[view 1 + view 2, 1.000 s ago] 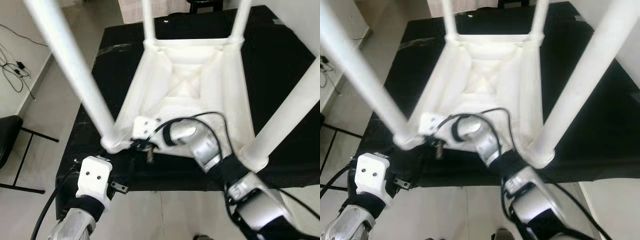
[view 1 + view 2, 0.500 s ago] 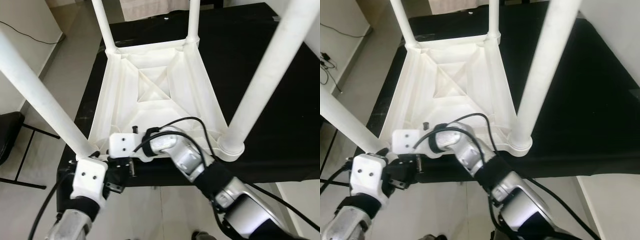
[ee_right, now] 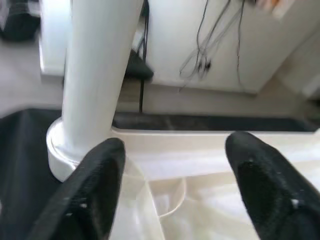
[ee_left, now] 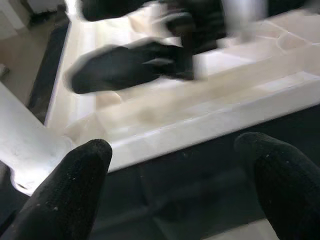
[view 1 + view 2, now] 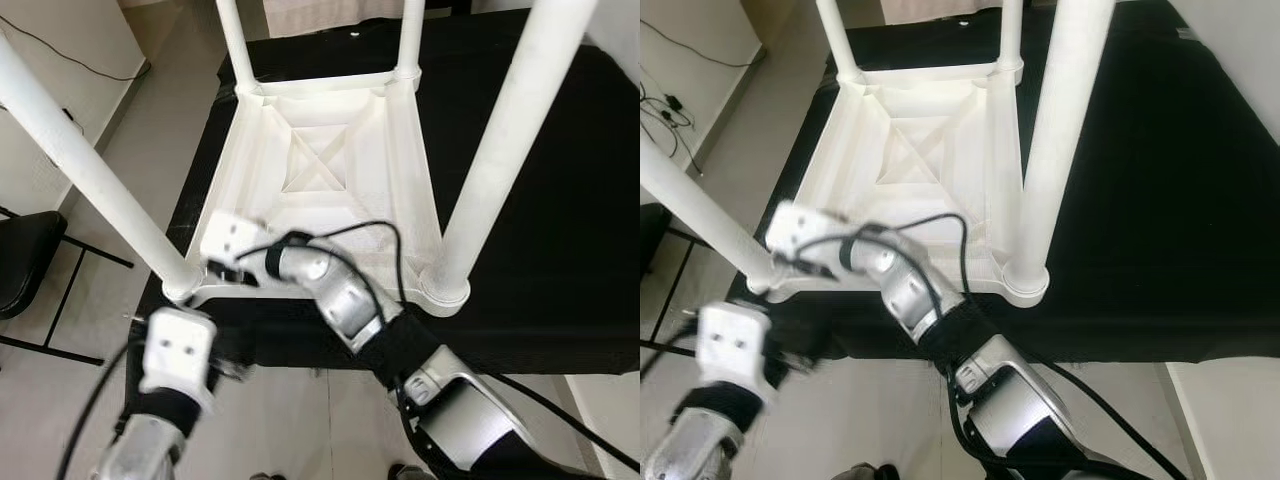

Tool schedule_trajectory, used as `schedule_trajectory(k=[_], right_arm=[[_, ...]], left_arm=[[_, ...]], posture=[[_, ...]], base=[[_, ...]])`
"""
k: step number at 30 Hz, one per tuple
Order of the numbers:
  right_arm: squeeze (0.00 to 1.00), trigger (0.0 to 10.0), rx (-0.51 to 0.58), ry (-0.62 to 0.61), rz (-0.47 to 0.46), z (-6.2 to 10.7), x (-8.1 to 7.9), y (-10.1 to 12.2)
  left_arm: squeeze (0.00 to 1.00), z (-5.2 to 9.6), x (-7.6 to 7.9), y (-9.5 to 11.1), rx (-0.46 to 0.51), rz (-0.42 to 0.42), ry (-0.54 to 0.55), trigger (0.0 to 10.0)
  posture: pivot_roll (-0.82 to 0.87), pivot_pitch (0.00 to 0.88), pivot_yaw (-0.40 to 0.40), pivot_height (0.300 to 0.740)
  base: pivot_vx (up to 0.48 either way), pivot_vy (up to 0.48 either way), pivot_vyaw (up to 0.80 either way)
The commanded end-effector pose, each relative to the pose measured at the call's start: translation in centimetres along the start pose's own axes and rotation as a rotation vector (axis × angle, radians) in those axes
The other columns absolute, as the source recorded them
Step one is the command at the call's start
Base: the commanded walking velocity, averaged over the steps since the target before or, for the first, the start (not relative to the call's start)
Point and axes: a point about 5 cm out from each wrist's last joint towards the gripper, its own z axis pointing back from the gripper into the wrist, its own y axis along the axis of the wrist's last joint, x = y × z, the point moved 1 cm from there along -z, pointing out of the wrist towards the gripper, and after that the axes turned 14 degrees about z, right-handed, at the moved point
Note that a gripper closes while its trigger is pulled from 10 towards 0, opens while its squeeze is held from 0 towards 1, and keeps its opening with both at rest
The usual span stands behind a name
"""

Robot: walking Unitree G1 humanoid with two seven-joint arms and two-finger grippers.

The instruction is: Building children table

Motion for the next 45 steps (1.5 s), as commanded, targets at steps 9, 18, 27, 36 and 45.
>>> schedule_trajectory(k=[9,18,27,36,45], right_arm=[[0.0,10.0,0.154,0.045,-0.007,8.2,0.0,-0.7],[0.0,10.0,0.125,-0.263,-0.1,14.5,2.0,-0.6],[0.0,10.0,0.239,-0.37,-0.208,18.3,5.0,1.2],[0.0,10.0,0.251,-0.424,-0.247,19.4,5.6,1.0],[0.0,10.0,0.246,-0.269,-0.339,22.4,4.0,0.6]], left_arm=[[0.0,-1.4,-0.1,2.4,0.104,-0.02,0.01,10.0],[0.0,-1.2,-1.4,1.7,0.12,0.005,0.091,10.0],[0.0,1.0,-3.6,0.8,0.12,0.082,0.244,10.0],[0.0,3.6,-6.5,-0.1,0.135,0.129,0.404,10.0],[0.0,4.1,-8.4,-1.0,0.142,0.153,0.451,10.0]], posture=[[-0.05,0.208,0.084,0.74],[-0.09,0.173,0.114,0.74],[-0.1,0.151,0.144,0.74],[-0.08,0.124,0.141,0.74],[-0.1,0.126,0.141,0.74]], base=[[0.0,0.0,0.0],[0.0,0.0,0.0],[0.0,0.0,0.0],[0.0,0.0,0.0],[0.0,0.0,0.0]])
